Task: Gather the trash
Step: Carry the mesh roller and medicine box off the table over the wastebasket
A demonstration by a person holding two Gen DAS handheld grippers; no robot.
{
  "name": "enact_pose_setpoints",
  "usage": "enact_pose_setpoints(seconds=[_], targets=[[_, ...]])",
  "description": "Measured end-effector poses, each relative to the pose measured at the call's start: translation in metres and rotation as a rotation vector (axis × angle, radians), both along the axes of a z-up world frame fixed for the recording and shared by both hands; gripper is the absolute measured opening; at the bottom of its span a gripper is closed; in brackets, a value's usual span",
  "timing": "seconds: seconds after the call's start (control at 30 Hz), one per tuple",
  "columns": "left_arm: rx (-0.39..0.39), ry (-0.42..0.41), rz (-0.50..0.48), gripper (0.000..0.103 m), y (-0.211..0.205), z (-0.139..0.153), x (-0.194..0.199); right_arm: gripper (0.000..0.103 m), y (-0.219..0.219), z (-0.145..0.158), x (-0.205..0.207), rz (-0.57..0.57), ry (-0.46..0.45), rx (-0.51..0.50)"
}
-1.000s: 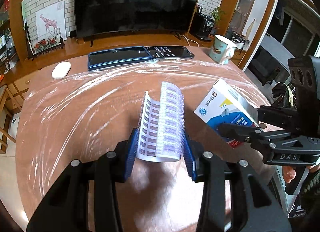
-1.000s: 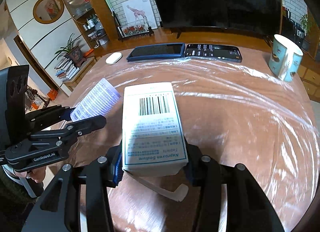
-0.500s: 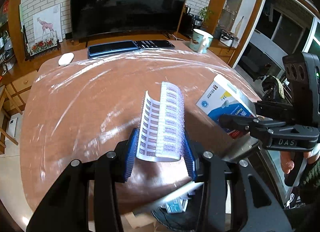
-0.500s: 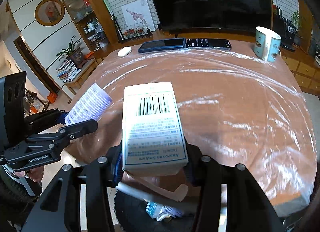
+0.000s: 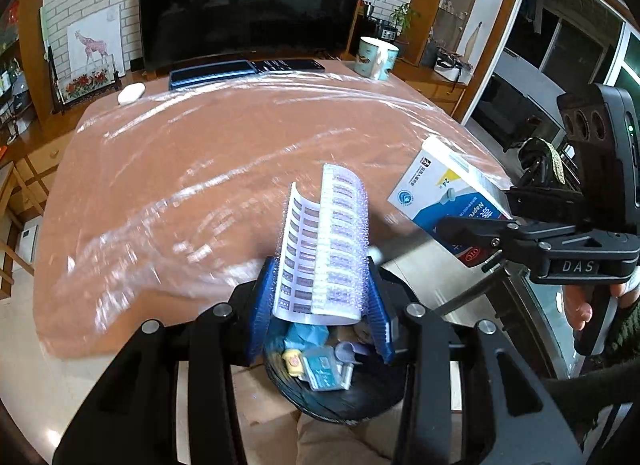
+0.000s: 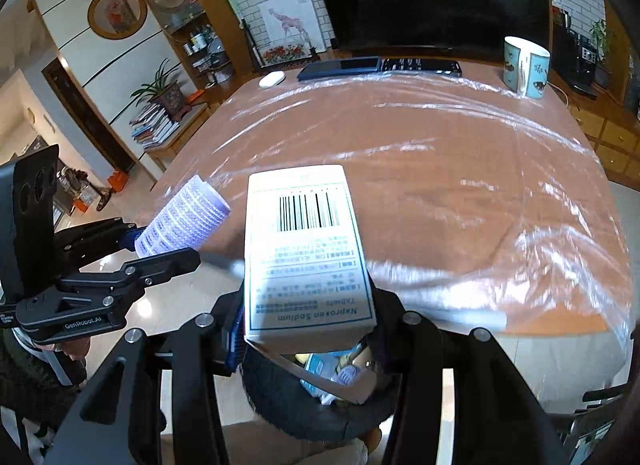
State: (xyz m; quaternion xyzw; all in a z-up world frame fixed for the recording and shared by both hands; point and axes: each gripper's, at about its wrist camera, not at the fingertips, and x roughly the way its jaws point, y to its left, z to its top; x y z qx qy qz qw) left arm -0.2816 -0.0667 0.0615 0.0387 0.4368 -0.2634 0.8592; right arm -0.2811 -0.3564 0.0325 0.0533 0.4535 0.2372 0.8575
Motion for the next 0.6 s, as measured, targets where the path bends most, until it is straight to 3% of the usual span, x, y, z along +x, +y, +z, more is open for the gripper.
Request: enact_pose_setpoints(seconds=[0.27, 0.6], targets=[[0.013, 0.034, -0.027, 0.043, -0.011, -0.011, -0.043, 0.047, -0.009, -0.016, -0.036, 0.051, 0.044, -0.020], [0.094, 0.119, -0.018, 0.043, -0.024, -0.058, -0.055, 0.047, -0.002, -0.070, -0.044, 0.080, 0.161, -0.061]])
